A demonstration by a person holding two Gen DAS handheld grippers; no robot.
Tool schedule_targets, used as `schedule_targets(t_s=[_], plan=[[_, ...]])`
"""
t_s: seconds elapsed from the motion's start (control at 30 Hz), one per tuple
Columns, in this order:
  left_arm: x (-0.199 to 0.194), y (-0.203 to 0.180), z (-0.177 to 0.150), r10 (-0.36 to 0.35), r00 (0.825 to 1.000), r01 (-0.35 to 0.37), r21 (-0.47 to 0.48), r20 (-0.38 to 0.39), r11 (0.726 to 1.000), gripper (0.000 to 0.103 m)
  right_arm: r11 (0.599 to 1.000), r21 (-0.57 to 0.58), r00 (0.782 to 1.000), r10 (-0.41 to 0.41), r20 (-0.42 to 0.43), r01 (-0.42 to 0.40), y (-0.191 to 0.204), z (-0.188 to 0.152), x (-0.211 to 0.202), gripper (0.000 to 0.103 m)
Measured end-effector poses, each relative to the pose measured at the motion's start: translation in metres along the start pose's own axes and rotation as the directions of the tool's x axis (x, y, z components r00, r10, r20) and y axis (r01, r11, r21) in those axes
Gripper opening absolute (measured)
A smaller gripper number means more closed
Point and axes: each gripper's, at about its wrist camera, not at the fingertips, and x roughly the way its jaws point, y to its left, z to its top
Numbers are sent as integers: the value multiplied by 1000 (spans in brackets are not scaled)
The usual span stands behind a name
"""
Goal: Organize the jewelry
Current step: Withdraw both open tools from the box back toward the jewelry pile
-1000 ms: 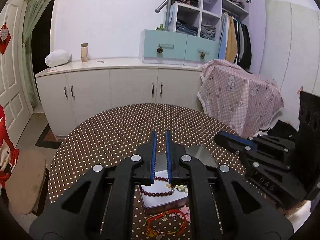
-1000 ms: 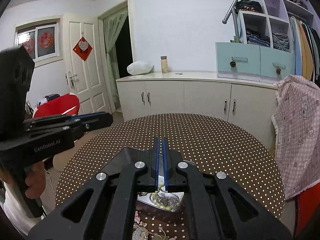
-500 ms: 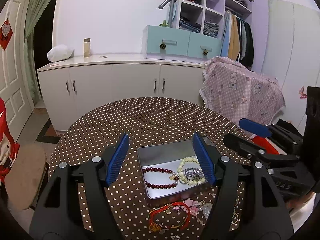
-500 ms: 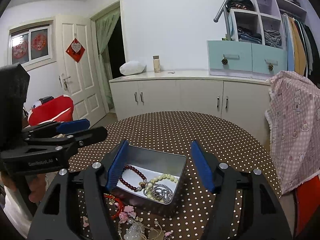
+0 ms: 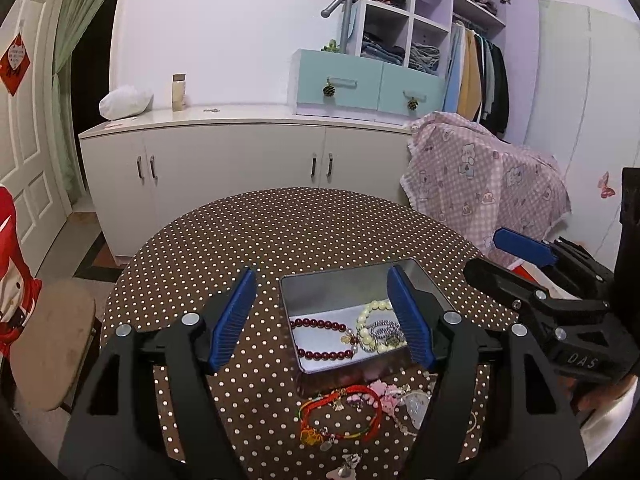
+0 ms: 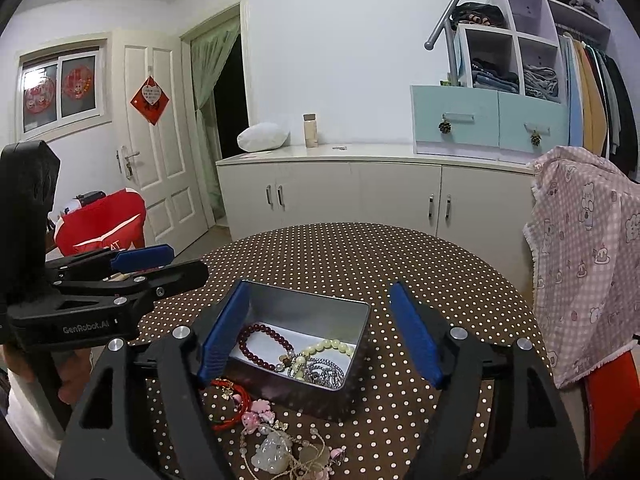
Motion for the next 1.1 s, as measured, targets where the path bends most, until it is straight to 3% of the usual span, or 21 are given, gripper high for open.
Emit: schedule_targets(t_s=[0.67, 1.1], plan=[[-32, 28, -58, 63, 997, -66, -49, -52, 997, 71, 999, 36, 999, 22, -40, -21, 21, -46, -23, 71], [-54, 40, -103, 76, 993, -82, -66, -91, 994, 77, 993, -8, 988, 115, -101, -116, 67, -78, -21, 71]])
